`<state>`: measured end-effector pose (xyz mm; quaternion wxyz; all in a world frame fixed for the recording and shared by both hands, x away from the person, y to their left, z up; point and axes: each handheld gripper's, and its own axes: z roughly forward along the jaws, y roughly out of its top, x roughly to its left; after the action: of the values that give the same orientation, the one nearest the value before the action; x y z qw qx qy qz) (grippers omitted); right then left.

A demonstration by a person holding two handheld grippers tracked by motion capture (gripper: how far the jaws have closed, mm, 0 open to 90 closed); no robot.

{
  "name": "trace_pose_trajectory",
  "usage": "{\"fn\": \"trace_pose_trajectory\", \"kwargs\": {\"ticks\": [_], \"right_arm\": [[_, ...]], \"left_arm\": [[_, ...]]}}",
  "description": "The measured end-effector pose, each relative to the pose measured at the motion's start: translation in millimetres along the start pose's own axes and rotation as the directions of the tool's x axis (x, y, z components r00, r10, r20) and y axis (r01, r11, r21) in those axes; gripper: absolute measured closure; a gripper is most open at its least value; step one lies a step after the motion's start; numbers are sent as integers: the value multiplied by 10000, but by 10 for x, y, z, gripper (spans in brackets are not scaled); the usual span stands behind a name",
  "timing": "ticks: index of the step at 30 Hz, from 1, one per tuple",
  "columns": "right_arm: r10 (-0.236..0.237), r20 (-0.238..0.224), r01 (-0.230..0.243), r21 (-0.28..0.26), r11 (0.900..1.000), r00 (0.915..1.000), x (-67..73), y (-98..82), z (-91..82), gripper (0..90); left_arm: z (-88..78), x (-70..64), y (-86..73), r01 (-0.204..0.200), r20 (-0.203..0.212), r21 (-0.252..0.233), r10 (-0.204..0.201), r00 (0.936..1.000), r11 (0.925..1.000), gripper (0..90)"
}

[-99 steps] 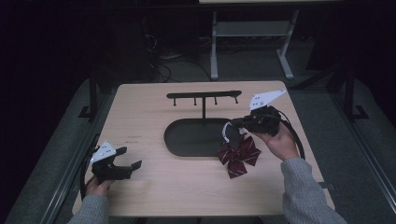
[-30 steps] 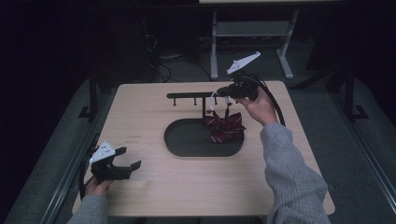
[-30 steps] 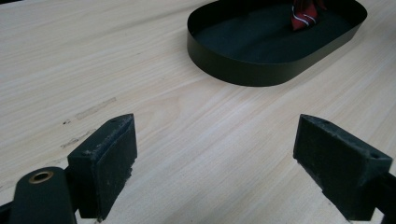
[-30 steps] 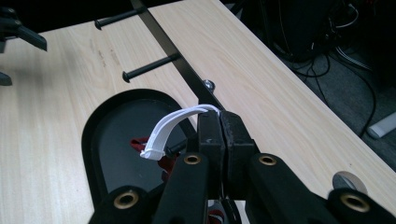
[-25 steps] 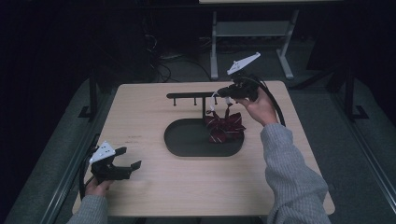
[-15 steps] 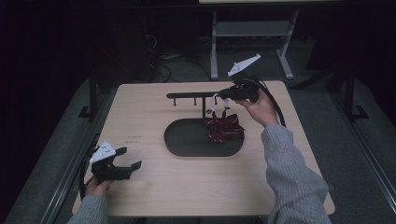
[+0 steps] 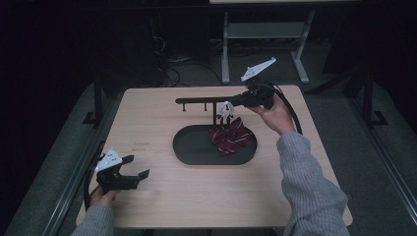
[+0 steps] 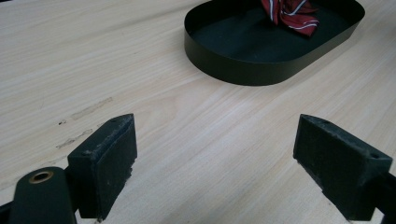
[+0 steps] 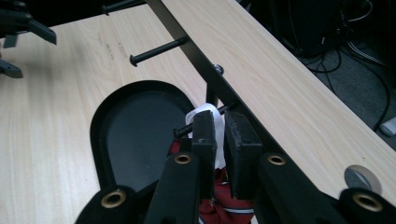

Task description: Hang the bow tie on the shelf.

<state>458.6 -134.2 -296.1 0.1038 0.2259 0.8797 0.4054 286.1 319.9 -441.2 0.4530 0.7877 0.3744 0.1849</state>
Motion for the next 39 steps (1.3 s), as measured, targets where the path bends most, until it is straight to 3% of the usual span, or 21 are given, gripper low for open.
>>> {"fn": "trace_pose_trajectory", "kwargs": {"ticks": [39], "right_arm": [[-142,-569,133,-174,9998,9983,140,-161,-78,764]], "left_arm": [[-9,-11,9,-93,-38,-4,93,9999,10000,130]]}}
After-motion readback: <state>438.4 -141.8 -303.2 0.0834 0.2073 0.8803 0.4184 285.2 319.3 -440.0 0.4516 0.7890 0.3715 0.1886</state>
